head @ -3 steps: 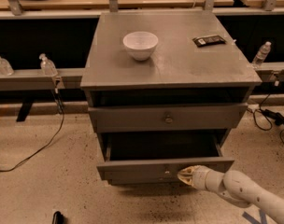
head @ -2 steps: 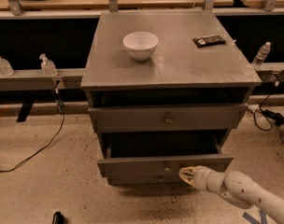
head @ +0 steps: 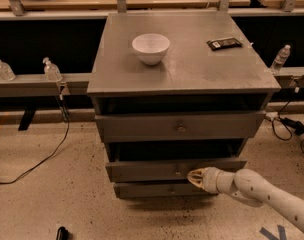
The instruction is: Close middle drawer
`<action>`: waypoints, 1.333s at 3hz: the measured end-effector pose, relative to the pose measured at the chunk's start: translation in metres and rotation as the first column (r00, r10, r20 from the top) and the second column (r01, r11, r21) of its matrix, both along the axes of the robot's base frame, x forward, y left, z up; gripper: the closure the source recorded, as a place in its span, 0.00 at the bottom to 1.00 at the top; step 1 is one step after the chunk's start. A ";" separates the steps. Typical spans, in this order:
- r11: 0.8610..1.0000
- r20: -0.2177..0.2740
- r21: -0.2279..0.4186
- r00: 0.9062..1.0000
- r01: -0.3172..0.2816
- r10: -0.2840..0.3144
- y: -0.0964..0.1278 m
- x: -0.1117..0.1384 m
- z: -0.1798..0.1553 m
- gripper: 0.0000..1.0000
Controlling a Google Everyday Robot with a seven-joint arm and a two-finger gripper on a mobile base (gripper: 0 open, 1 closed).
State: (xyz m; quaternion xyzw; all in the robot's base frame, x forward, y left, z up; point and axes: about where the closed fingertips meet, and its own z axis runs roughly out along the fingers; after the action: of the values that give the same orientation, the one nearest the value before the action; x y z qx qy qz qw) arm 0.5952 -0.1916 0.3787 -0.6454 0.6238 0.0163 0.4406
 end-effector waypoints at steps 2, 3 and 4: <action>0.999 -0.015 -0.013 0.999 -0.034 0.034 0.014 0.031 0.007 1.00; 0.999 -0.027 0.008 0.998 -0.049 0.049 0.015 0.030 0.006 1.00; 0.982 -0.125 0.169 0.986 -0.086 0.108 0.008 -0.012 -0.015 1.00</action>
Offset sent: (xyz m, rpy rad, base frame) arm 0.0960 0.0316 0.0119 -0.0372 0.0654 0.0806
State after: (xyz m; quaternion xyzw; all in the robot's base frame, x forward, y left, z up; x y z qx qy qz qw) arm 0.5832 -0.1837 0.3641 -0.6345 0.6162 0.1321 0.4476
